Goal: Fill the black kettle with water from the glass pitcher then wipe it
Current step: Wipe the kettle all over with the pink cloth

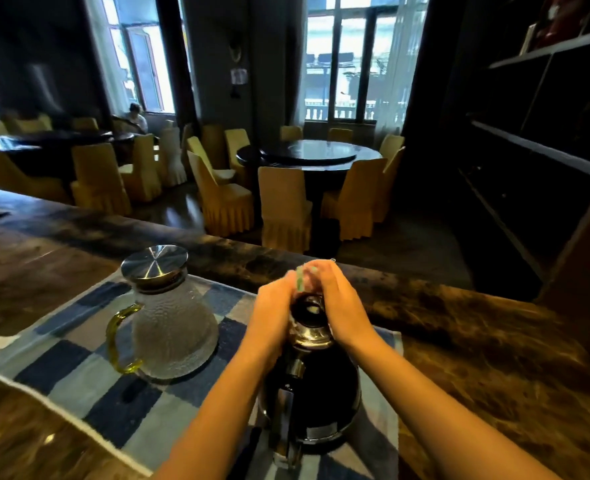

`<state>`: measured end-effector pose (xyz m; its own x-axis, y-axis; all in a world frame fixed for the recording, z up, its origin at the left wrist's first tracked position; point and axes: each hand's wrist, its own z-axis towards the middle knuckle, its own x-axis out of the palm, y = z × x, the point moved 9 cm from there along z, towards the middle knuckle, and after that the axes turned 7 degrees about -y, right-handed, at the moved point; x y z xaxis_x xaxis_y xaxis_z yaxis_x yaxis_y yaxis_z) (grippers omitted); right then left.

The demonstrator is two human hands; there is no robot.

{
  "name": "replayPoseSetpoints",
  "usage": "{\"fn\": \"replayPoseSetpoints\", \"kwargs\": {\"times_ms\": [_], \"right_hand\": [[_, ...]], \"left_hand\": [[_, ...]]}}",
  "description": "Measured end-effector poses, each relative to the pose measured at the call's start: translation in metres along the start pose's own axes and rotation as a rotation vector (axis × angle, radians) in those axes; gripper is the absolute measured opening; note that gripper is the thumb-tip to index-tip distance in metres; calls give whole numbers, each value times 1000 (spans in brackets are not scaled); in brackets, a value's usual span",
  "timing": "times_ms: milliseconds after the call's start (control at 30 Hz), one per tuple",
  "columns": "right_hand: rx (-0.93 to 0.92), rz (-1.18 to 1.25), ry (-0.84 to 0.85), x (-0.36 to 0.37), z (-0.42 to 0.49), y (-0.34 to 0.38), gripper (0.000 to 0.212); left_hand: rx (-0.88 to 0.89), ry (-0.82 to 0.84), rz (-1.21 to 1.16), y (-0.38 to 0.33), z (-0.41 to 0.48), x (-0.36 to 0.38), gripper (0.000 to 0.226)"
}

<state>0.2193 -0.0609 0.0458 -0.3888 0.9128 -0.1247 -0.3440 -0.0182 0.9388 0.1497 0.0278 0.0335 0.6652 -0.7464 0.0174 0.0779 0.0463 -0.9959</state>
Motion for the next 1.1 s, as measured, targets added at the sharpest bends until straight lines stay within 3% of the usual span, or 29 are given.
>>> {"fn": "replayPoseSetpoints", "kwargs": {"times_ms": [67, 100, 200, 300, 400, 500, 633, 733, 833, 933, 1100], "right_hand": [[-4, 9, -9, -2, -1, 0, 30], [-19, 26, 2, -2, -2, 3, 30], [-36, 141, 117, 0, -10, 15, 34], [-52, 151, 350, 4, -24, 22, 41], [-287, -99, 424, -5, -31, 36, 32], [-514, -297, 456, -7, -34, 51, 32], [-480, -275, 458, -15, -26, 52, 17], [-501, -256, 503, -20, -27, 52, 15], [-526, -235, 483, -32, -26, 53, 19], [-543, -323, 428, -44, -25, 50, 26], [-595, -639, 131, -58, -27, 59, 11]], "left_hand": [[238, 20, 281, -26, -15, 9, 32], [298, 40, 298, -31, -26, 10, 31], [327, 51, 245, -27, -53, 0, 26], [340, 70, 238, -21, -72, -13, 41], [339, 104, 146, -21, -90, -14, 50], [373, 9, 175, -18, -104, -12, 52], [226, -314, 174, 7, -110, -33, 50], [86, -334, 156, 29, -109, -39, 54], [44, -246, 116, 40, -108, -33, 49], [24, -280, 120, 45, -109, -34, 38], [8, -327, 67, 46, -110, -36, 33]]}}
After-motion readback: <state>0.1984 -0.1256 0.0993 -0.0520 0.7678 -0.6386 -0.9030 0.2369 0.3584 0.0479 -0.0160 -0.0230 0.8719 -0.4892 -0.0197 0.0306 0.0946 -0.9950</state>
